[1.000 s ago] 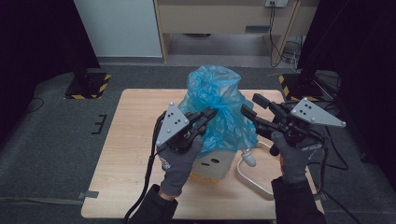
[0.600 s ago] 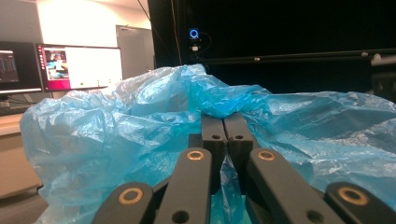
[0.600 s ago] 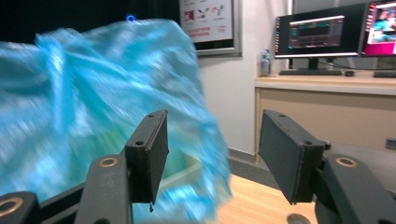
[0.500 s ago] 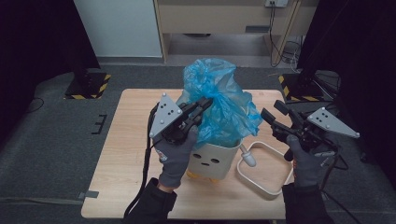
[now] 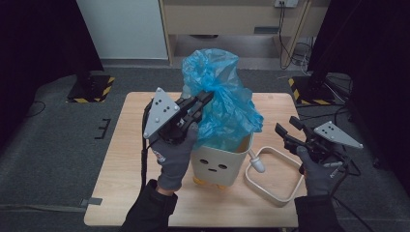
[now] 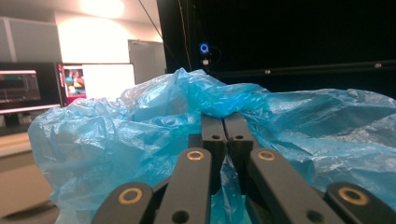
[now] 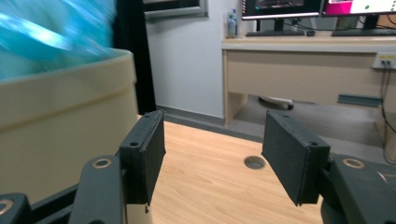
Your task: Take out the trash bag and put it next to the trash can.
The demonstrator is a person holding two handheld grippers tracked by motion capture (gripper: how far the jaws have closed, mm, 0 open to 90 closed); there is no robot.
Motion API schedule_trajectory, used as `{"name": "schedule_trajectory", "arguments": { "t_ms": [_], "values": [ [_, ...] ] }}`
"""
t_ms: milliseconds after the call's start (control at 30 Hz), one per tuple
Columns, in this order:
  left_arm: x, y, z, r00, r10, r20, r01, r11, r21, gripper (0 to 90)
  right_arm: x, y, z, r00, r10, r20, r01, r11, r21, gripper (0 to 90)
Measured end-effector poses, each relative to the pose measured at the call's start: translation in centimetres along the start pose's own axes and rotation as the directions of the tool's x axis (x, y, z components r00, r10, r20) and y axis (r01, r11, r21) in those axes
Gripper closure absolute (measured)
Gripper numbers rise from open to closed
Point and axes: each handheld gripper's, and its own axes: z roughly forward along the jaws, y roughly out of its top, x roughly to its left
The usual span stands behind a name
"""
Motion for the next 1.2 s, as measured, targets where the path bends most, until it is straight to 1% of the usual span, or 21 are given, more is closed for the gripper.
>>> {"name": "schedule_trajectory", "arguments": {
  "t_ms": [67,233,367,533,633,767,833,967,1200],
  "values": [
    [0.2,0.6,-0.2,1.0000,0.003,-0.007,-0.004,0.9998,-0.020,88.9,-0.2,-0.2,0.0,1.0000,0.007,0.005,-0.007,1.000,0.000,39.4],
    [0.6,1.9,-0.5,0.9997,0.010,-0.021,-0.012,0.9971,-0.075,88.9,-0.6,-0.5,-0.2,0.9998,0.002,0.020,-0.002,1.000,0.005,39.4],
    [0.7,3.1,-0.9,0.9993,0.020,-0.033,-0.024,0.9927,-0.118,88.9,-0.9,-0.6,-0.2,0.9996,0.009,0.027,-0.010,1.000,0.005,39.3],
    [0.6,4.4,-1.3,0.9985,0.034,-0.043,-0.040,0.9875,-0.152,88.9,-1.2,-0.8,-0.3,0.9992,0.013,0.038,-0.014,1.000,0.009,39.0],
    [0.6,5.1,-1.5,0.9978,0.046,-0.049,-0.054,0.9831,-0.175,88.9,-1.2,-0.8,-0.2,0.9992,0.011,0.039,-0.012,1.000,0.010,38.8],
    [0.4,5.9,-1.8,0.9961,0.060,-0.065,-0.073,0.9729,-0.219,88.9,-1.2,-0.8,-0.2,0.9991,0.012,0.040,-0.013,1.000,0.013,38.8],
    [0.4,6.2,-2.1,0.9948,0.072,-0.072,-0.087,0.9694,-0.230,88.9,-1.3,-0.9,-0.2,0.9990,0.012,0.042,-0.013,1.000,0.013,38.8],
    [0.5,6.7,-2.4,0.9935,0.075,-0.086,-0.094,0.9657,-0.242,88.9,-1.4,-0.9,-0.2,0.9990,0.012,0.044,-0.013,1.000,0.015,38.7],
    [1.3,7.2,-3.3,0.9910,0.073,-0.112,-0.100,0.9624,-0.253,88.9,-1.5,-1.0,-0.3,0.9988,0.012,0.047,-0.013,1.000,0.021,38.6]
  ]
}}
